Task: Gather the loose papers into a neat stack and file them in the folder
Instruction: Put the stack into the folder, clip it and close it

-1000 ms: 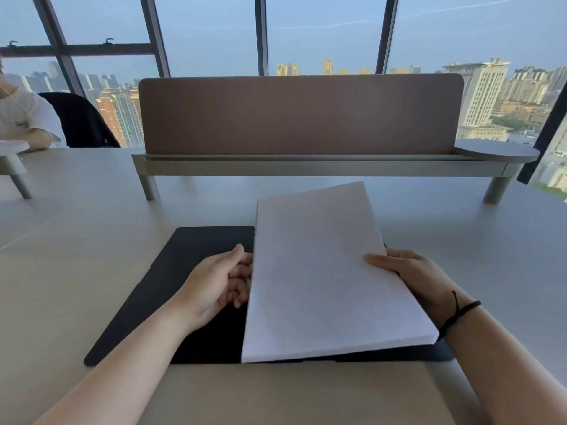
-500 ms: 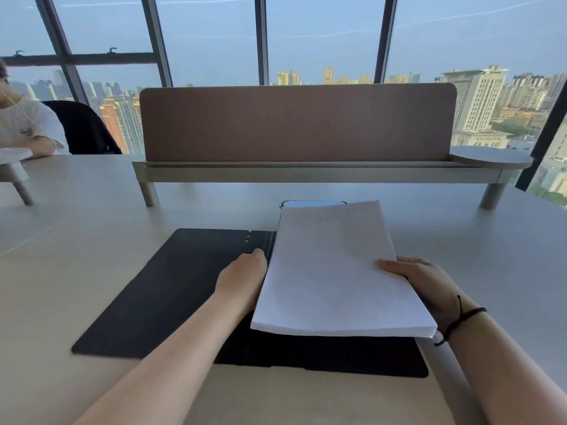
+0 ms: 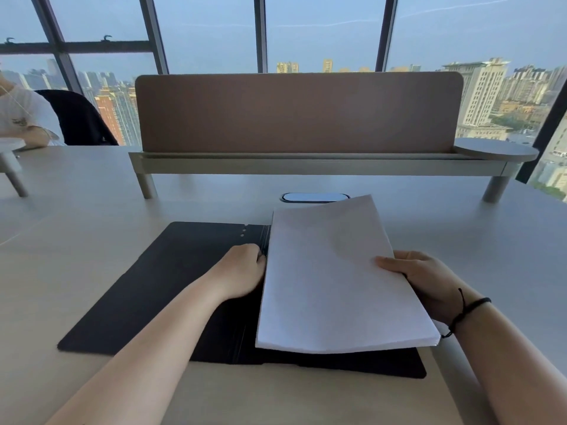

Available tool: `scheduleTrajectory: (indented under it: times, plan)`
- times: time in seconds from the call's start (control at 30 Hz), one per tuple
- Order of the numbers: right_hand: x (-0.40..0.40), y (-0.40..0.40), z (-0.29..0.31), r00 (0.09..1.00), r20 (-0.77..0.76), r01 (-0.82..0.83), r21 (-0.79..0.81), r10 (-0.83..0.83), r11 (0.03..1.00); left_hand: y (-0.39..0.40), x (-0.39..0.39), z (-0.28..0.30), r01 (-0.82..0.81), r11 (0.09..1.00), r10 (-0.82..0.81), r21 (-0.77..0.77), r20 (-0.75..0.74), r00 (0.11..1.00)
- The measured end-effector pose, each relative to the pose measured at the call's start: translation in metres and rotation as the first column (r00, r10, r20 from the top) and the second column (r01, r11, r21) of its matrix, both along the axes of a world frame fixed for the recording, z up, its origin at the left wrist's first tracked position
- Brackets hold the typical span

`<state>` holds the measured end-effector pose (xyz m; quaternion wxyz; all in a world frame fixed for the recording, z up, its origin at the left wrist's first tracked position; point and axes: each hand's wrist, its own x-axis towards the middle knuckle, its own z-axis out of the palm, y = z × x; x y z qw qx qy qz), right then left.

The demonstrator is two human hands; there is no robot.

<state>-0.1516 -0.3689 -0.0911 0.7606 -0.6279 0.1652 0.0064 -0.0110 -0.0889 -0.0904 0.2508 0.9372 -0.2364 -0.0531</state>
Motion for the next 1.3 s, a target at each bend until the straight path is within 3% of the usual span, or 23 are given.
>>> scheduleTrajectory:
  times: [0.27, 0.6, 1.0, 1.3]
  plan:
    - [0.002, 0.003, -0.001, 1.0, -0.012, 0.014, -0.071, -0.015, 0.997, 0.009, 0.004, -0.003, -0.038, 0.969, -0.017, -0.245, -0.219, 0.976]
    - [0.007, 0.011, -0.003, 1.0, -0.019, 0.005, -0.204, -0.009, 0.979, 0.003, -0.006, -0.002, 0.031, 0.99, -0.042, -0.135, -0.079, 0.996]
    - [0.006, 0.016, 0.002, 0.995, -0.01, 0.097, -0.301, -0.104, 0.949, -0.006, -0.012, -0.005, -0.015, 1.0, 0.016, -0.021, 0.053, 0.998]
    - [0.012, 0.005, -0.01, 0.968, 0.001, 0.195, -0.635, -0.252, 0.748, -0.01, -0.015, -0.006, -0.029, 0.999, 0.027, 0.013, 0.123, 0.992]
